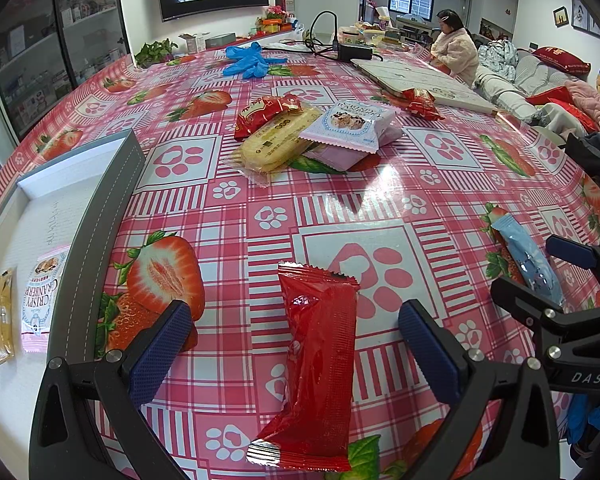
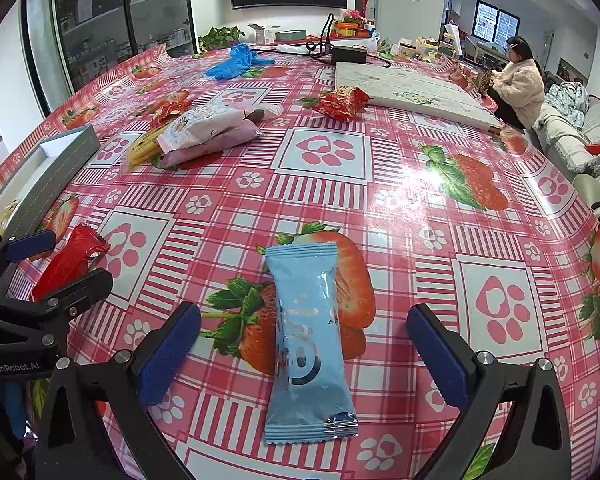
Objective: Organize snacks
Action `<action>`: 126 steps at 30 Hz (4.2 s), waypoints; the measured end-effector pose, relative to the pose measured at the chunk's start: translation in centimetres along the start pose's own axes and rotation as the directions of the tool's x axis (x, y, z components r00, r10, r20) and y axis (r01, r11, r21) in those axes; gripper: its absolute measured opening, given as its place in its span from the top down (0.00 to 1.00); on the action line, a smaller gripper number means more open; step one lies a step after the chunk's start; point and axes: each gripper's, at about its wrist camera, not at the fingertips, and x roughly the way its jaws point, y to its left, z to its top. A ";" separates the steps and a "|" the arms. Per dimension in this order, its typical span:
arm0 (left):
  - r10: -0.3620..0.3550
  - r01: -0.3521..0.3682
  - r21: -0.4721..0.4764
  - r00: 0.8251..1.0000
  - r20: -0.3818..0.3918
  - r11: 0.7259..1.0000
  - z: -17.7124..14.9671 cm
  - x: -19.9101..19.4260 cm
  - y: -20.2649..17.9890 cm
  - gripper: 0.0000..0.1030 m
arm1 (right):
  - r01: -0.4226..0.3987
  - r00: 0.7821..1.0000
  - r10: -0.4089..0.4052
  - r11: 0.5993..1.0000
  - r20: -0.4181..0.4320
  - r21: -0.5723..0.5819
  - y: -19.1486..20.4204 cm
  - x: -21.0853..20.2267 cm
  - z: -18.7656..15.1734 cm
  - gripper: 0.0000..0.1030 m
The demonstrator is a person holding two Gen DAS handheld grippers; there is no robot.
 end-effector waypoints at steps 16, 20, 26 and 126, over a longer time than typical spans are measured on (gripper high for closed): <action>0.001 -0.001 -0.001 1.000 0.002 1.000 -0.1 0.0 0.0 0.00 | 0.000 1.000 0.000 1.000 0.001 0.000 0.1 0.0 0.0 0.00; 0.001 -0.001 -0.001 1.000 0.002 1.000 0.0 0.0 0.0 0.00 | 0.000 1.000 0.000 1.000 0.001 0.000 0.1 0.0 0.0 0.00; 0.001 -0.001 -0.001 1.000 0.002 1.000 0.0 0.0 0.0 0.00 | 0.000 1.000 0.000 1.000 0.001 0.000 0.1 0.0 -0.1 0.00; -0.129 0.119 -0.087 0.984 -0.126 0.989 -0.9 -3.8 0.8 0.76 | -0.114 0.970 0.116 0.993 -0.214 0.022 1.2 -0.9 2.3 0.76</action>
